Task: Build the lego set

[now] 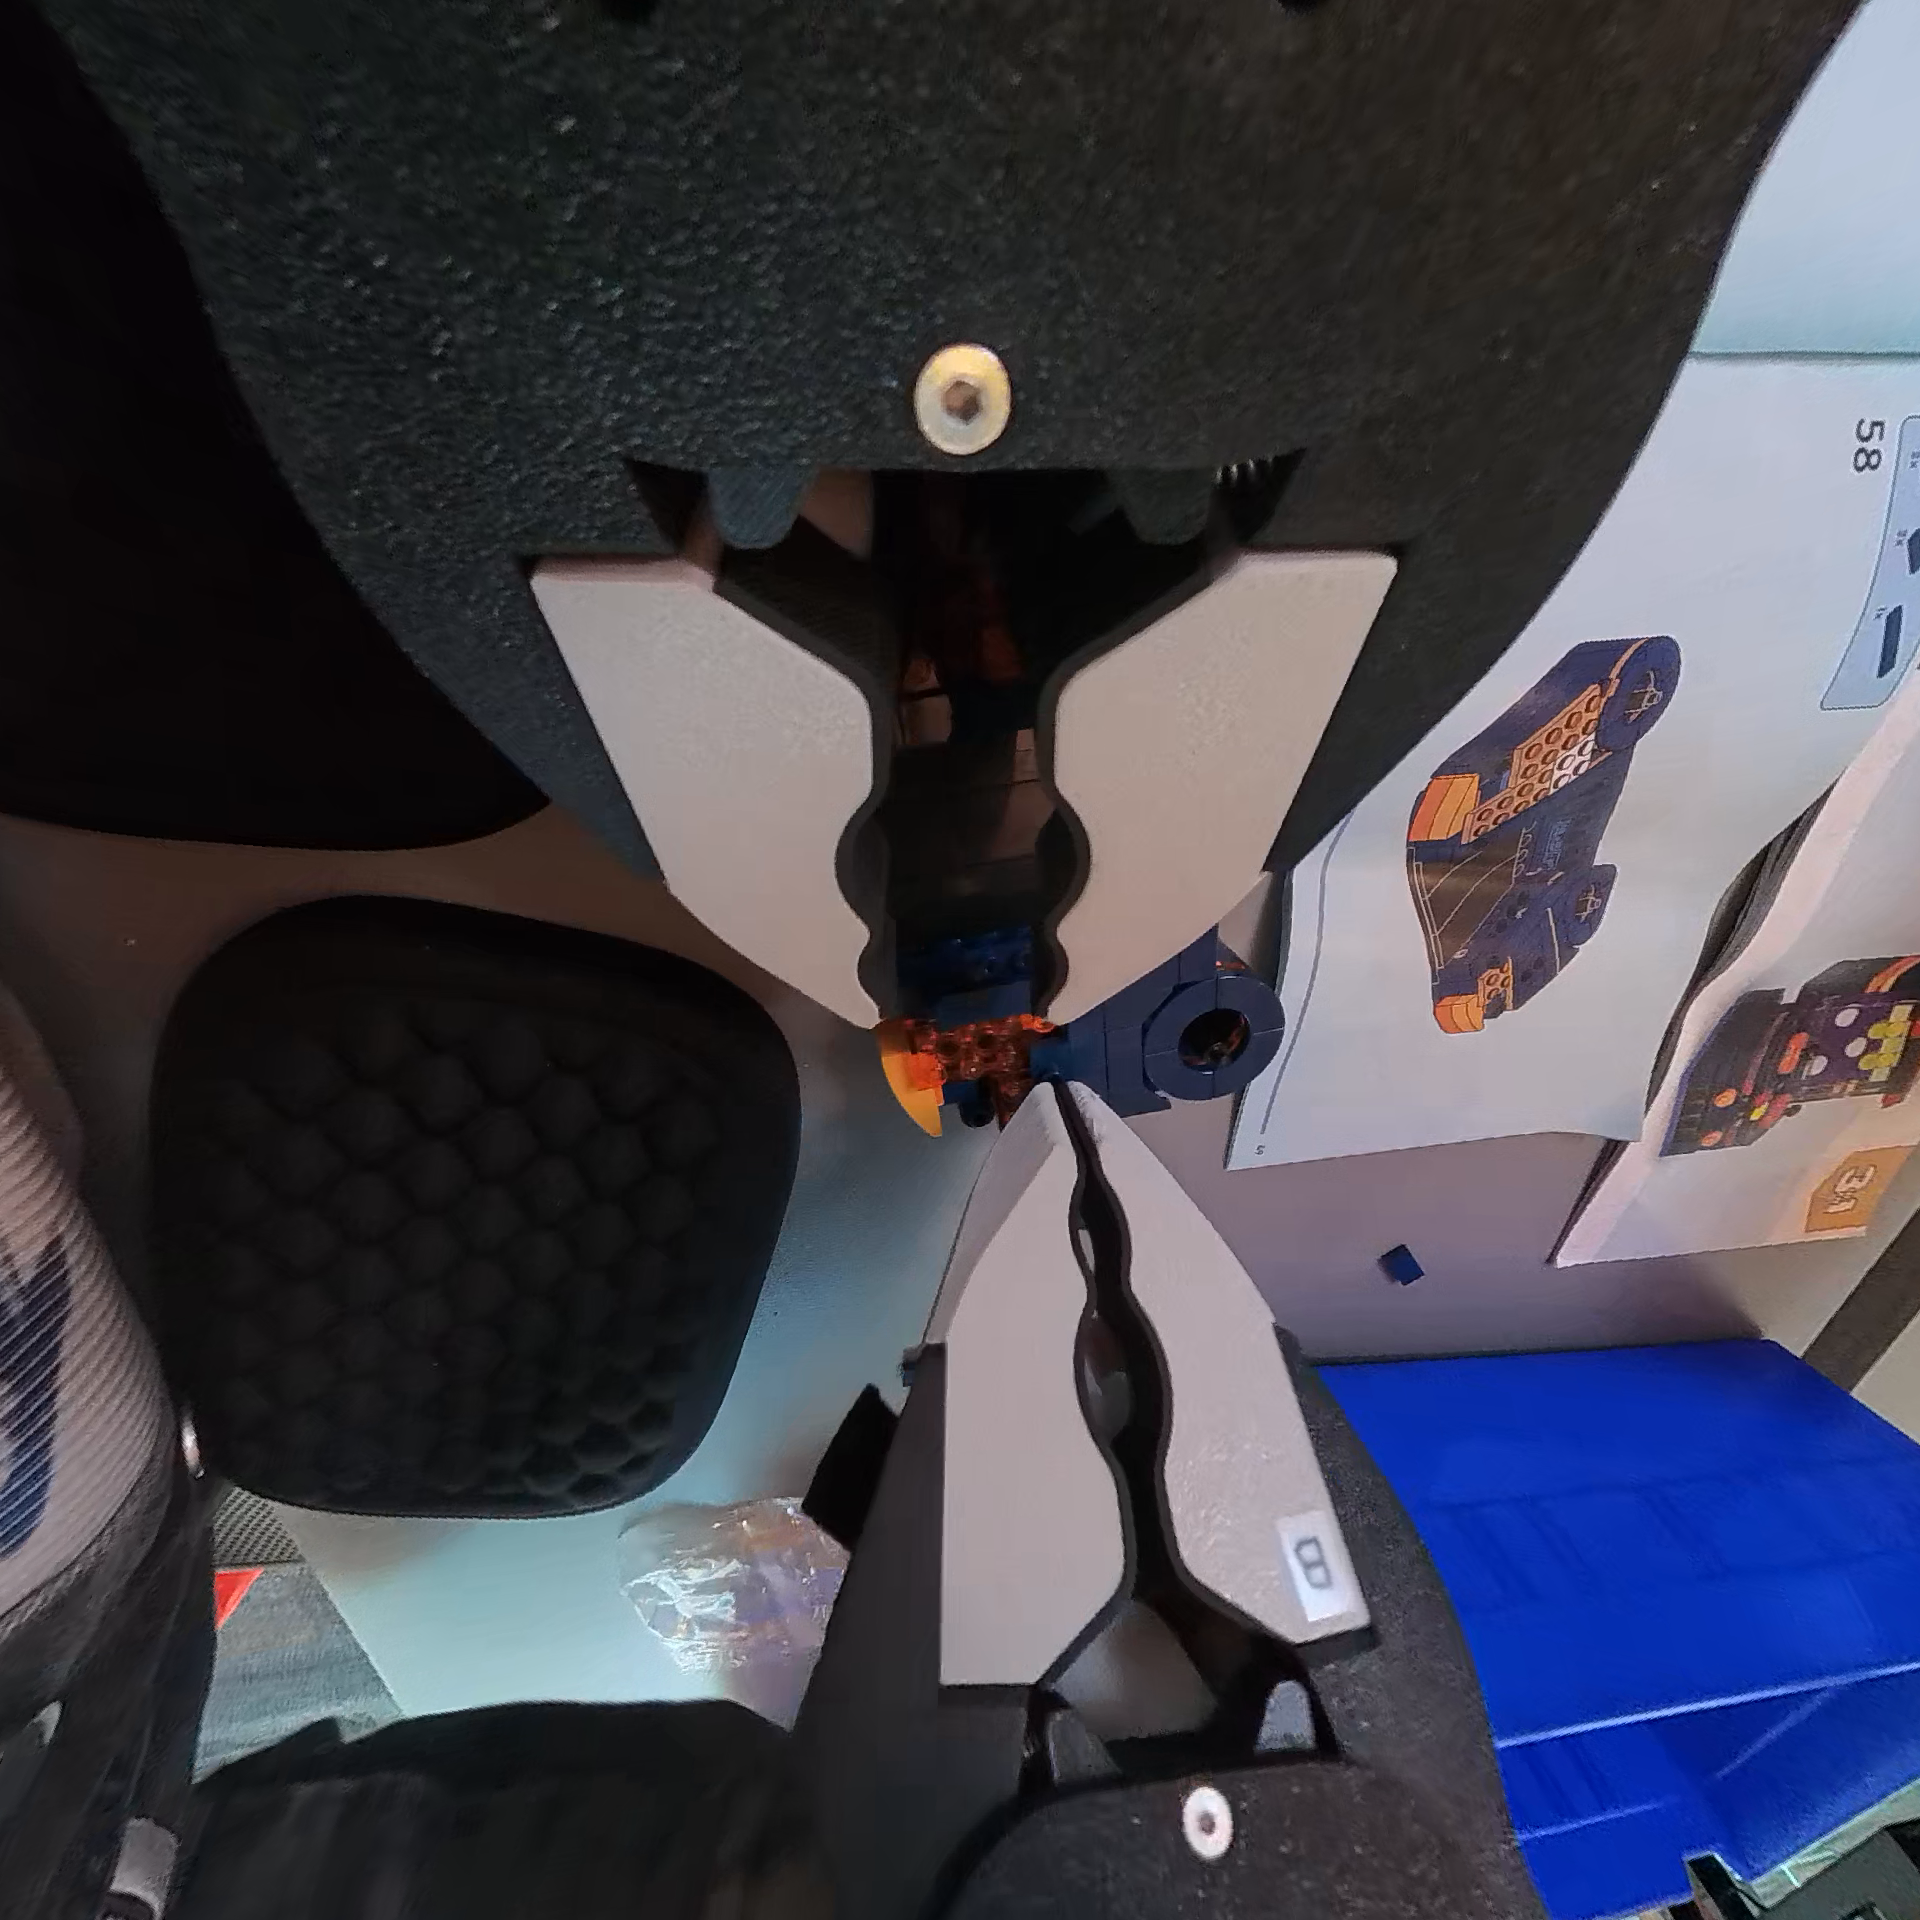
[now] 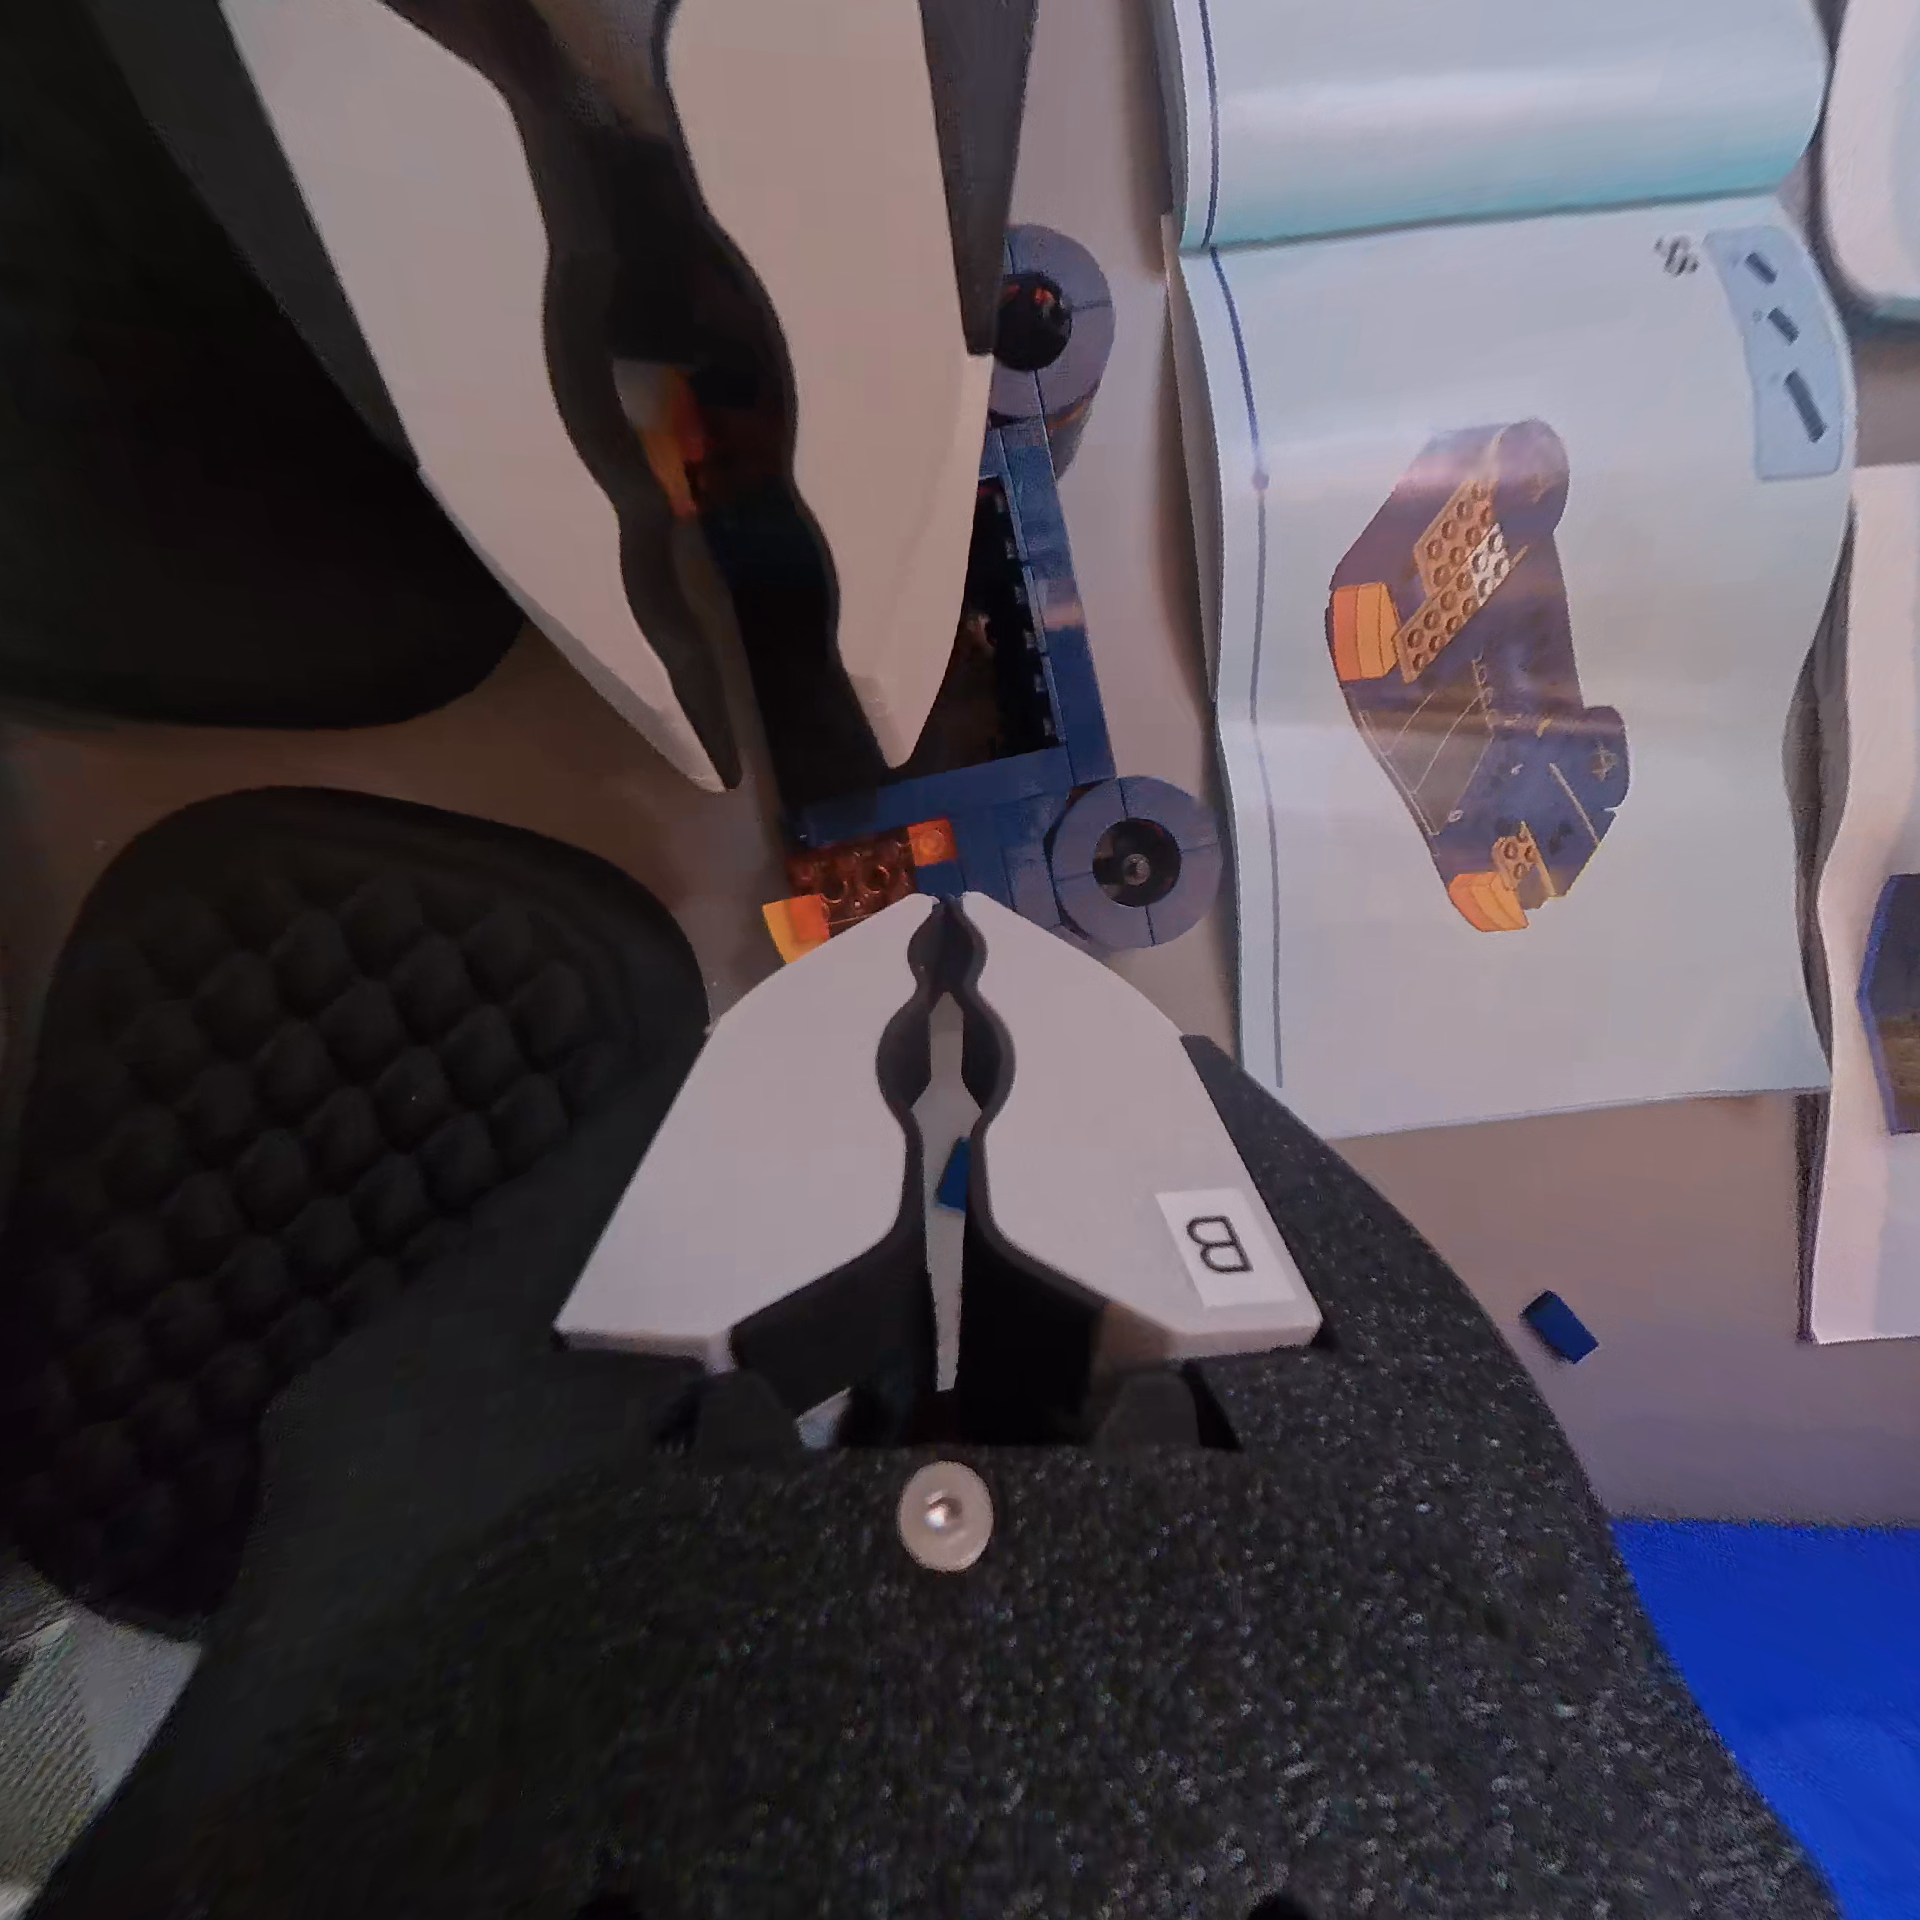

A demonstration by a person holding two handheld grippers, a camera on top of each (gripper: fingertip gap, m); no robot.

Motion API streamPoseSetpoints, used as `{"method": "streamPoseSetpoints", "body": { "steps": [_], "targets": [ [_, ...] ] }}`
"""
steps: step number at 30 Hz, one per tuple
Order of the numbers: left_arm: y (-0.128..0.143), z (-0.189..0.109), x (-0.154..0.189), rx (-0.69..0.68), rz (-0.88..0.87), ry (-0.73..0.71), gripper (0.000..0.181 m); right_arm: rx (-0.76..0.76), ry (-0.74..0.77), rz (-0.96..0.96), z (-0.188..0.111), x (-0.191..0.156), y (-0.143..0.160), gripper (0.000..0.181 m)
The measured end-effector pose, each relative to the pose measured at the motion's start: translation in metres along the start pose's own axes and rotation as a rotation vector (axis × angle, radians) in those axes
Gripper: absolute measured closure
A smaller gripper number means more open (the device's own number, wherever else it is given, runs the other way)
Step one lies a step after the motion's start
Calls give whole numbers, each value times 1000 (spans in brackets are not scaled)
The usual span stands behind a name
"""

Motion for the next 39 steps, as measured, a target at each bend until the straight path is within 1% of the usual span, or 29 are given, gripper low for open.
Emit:
{"method": "streamPoseSetpoints", "body": {
  "steps": [4, 7, 8, 10, 11, 12, 13, 16, 22, 25, 31, 34, 37, 38, 39],
  "targets": [
    [-2, -1, 0, 18, -4, 5, 157, -105, -41, 29, 3, 3, -5, 181],
    [-9, -8, -19, 52, -20, -98, 156, -135, -76, 67, 4, 6, -7, 181],
    [-8, -11, -25, 25, -33, -127, 158, -143, -80, 76, 4, 6, -7, 181],
    [2, -13, -34, -99, -50, -149, 168, -158, -77, 80, 5, 6, -8, 181],
    [9, -13, -36, -169, -66, -137, 172, -165, -73, 84, 5, 6, -9, 181],
    [12, -11, -37, -187, -89, -127, 176, -171, -70, 89, 5, 6, -9, 181],
    [10, -9, -37, -163, -112, -111, 178, -177, -66, 92, 5, 6, -9, 181],
    [11, -9, -37, -167, -124, -112, 178, -188, -52, 89, 5, 5, -10, 181],
    [12, -10, -36, -156, -122, -113, 178, -186, -12, -2, 5, 2, -8, 181],
    [12, -10, -36, -154, -109, -114, 178, -178, -8, 30, 5, 2, -7, 181],
    [12, -10, -36, -154, -104, -116, 178, -237, -73, 144, 7, 7, -9, 181],
    [12, -10, -35, -156, -95, -119, 178, -267, -63, 129, 8, 6, -11, 181],
    [12, -10, -34, -155, -90, -117, 176, -195, -96, 40, 5, 6, -7, 181],
    [12, -10, -34, -151, -90, -118, 176, -162, -77, 51, -1, 7, -4, 181],
    [12, -10, -34, -149, -86, -118, 175, -97, -32, 91, -11, 11, -3, 181]
  ]
}}
Point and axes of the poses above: each gripper's, where its closed fingertips meet, z out along the fingers, y out of its underside, x = y × z across the jaws, the point moved 5 cm from there along -z, back along the fingers, and after that the axes turned 14 degrees about x, right-handed, at the moved point
